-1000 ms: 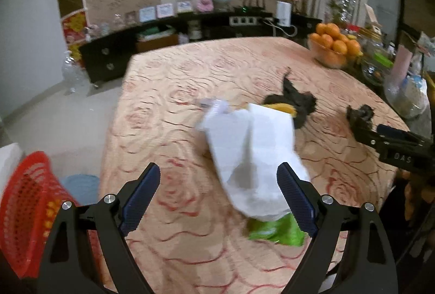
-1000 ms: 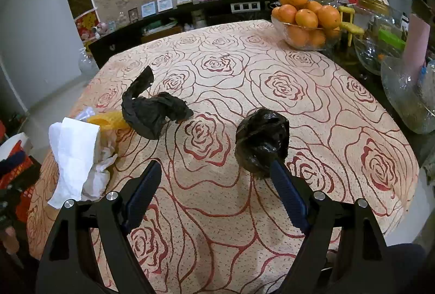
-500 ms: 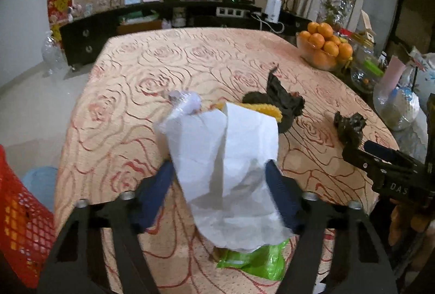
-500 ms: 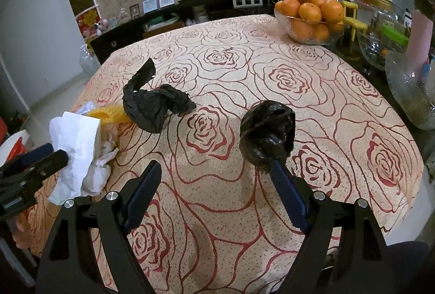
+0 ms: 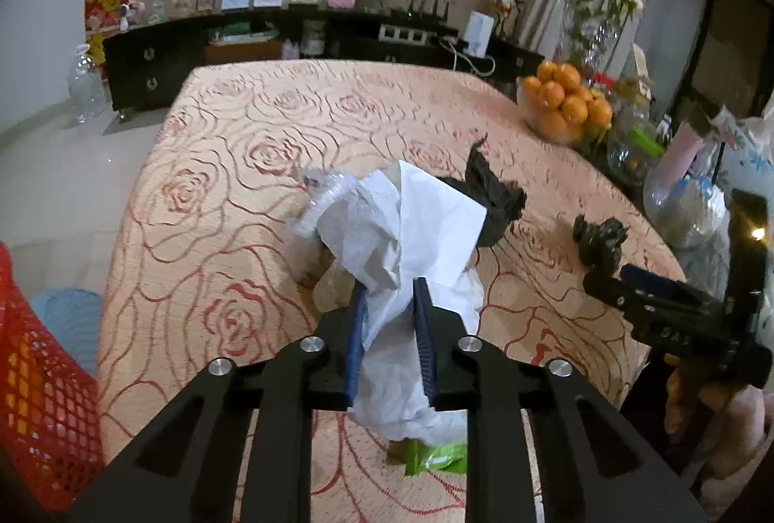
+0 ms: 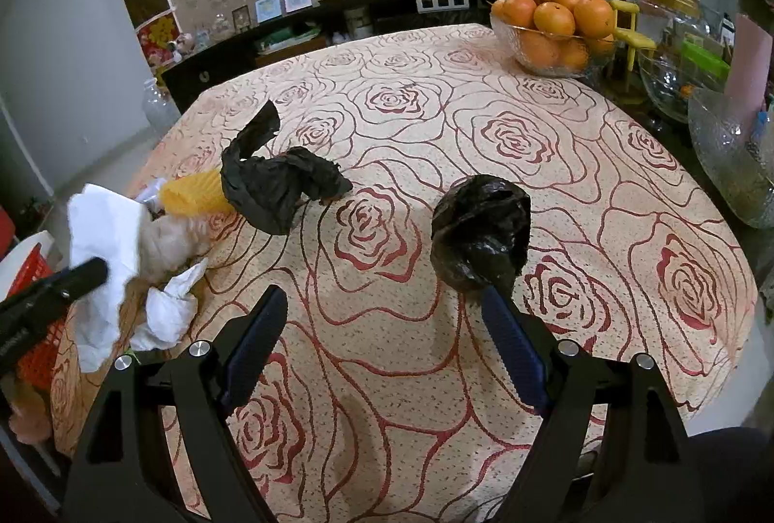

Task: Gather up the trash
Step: 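Close the right gripper on the black plastic bag and lift it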

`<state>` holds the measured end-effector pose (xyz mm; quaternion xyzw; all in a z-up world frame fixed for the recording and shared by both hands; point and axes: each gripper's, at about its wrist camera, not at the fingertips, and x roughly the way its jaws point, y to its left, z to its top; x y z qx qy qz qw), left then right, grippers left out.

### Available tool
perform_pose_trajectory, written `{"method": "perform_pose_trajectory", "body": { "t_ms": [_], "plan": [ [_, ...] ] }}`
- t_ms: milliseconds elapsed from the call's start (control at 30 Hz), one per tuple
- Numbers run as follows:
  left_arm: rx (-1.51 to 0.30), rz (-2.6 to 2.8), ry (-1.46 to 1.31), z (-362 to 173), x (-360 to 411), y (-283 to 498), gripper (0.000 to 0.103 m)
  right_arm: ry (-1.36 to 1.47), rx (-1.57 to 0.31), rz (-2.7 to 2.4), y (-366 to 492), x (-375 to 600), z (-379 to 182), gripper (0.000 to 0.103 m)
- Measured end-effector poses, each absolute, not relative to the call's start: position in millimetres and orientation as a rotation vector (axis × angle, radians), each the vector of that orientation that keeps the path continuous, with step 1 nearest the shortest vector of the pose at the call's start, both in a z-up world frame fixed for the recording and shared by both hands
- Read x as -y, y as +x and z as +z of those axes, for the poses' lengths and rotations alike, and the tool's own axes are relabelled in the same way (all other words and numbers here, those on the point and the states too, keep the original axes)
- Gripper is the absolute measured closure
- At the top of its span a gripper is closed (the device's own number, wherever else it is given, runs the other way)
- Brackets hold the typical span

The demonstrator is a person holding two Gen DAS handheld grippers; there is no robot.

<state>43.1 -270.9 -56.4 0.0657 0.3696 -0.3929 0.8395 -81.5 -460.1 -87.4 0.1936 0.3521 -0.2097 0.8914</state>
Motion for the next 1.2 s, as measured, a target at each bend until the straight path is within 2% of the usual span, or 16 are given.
{"method": "perform_pose_trajectory", "body": {
  "t_ms": [567,833,1200],
  "plan": [
    [-0.703,-0.732,0.09,-35,216,38,0.089,0.399,-0.666,-0.453,-90,464,-75,0.023],
    [-0.686,-0.668,0.069,-29,190,44,0.089,0.479,-0.619,-0.585,-114,505,-70,0.023],
    [-0.67,-0.646,0.069,-27,179,43,0.089,0.389,-0.706,-0.569,-79,504,-84,0.02]
  ]
}}
